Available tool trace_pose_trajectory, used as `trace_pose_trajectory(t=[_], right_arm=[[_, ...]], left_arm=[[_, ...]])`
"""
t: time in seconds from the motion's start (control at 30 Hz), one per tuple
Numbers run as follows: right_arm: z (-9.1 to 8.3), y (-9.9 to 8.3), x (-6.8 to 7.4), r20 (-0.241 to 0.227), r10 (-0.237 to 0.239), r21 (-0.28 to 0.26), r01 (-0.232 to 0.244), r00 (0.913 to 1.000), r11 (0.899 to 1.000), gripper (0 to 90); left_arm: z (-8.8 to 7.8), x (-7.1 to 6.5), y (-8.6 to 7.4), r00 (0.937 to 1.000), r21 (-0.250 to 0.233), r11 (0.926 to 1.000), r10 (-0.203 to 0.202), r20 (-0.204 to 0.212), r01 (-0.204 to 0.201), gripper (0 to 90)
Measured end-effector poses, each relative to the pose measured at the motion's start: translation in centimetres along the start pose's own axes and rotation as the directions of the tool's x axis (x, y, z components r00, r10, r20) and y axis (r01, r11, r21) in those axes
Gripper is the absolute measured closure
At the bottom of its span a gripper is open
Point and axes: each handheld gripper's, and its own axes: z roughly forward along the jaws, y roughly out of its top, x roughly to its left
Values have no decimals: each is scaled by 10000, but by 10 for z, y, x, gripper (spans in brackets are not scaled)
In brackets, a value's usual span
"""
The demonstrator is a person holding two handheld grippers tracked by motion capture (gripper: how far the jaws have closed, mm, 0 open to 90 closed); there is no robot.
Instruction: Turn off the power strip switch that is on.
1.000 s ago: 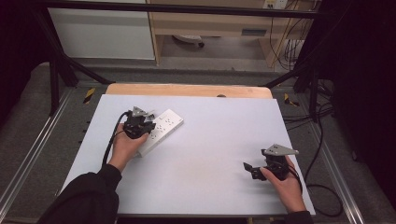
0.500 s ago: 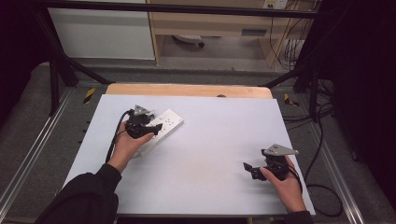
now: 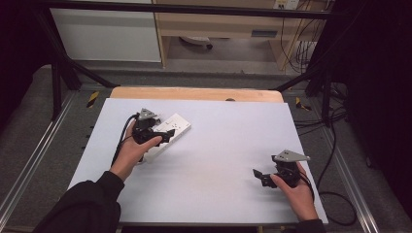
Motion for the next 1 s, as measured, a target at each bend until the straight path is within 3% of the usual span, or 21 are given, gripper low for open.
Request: trace_pose_trajectory(t=[0.43,0.73,1.0], right_arm=[[1,0,0,-32,2,47,-2,10000,10000,44],[1,0,0,-50,59,11,-59,10000,10000,43],[1,0,0,-102,110,18,-109,9999,9999,35]], left_arm=[[-9,-8,4,9998,894,9959,141,138,-153,104],[-21,-13,9,9995,965,9950,251,170,-266,106],[-35,-14,11,9994,748,9966,355,57,-358,93]])
